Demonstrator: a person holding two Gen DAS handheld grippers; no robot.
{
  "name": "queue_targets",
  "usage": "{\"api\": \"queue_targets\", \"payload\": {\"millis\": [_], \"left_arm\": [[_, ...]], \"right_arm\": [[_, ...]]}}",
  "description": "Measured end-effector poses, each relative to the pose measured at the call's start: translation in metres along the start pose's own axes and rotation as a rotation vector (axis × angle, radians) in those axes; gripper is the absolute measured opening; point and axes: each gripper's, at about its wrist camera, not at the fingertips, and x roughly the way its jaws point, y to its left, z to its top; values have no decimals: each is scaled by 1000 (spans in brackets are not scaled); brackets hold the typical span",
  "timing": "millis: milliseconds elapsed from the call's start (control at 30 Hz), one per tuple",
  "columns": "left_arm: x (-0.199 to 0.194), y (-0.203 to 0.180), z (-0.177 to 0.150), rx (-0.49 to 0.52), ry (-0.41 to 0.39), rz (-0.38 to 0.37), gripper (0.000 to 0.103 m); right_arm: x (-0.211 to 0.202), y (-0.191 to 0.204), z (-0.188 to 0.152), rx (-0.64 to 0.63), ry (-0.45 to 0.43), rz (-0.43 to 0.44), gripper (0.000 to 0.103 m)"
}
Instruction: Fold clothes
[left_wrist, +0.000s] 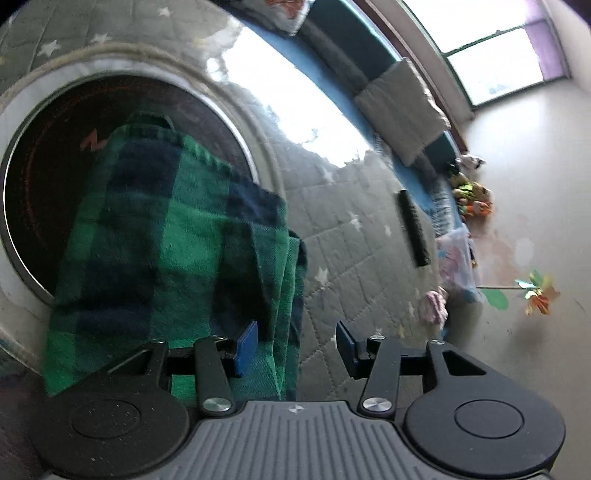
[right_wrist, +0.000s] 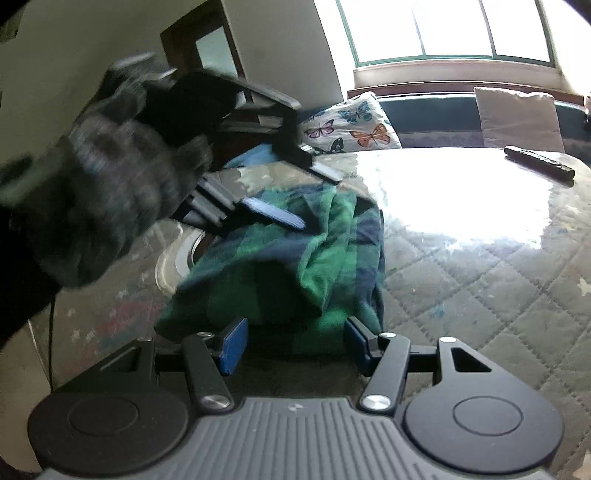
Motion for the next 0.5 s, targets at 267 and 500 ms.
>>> {"api": "queue_targets", "payload": {"millis": [267, 500], "left_arm": [[-53, 16, 0, 146, -95, 5, 50], [-71, 47, -12, 229, -132, 87, 49]], "right_arm": [[3, -13, 23, 70, -4, 46, 58], [28, -22, 27, 159, 68, 48, 42]]}}
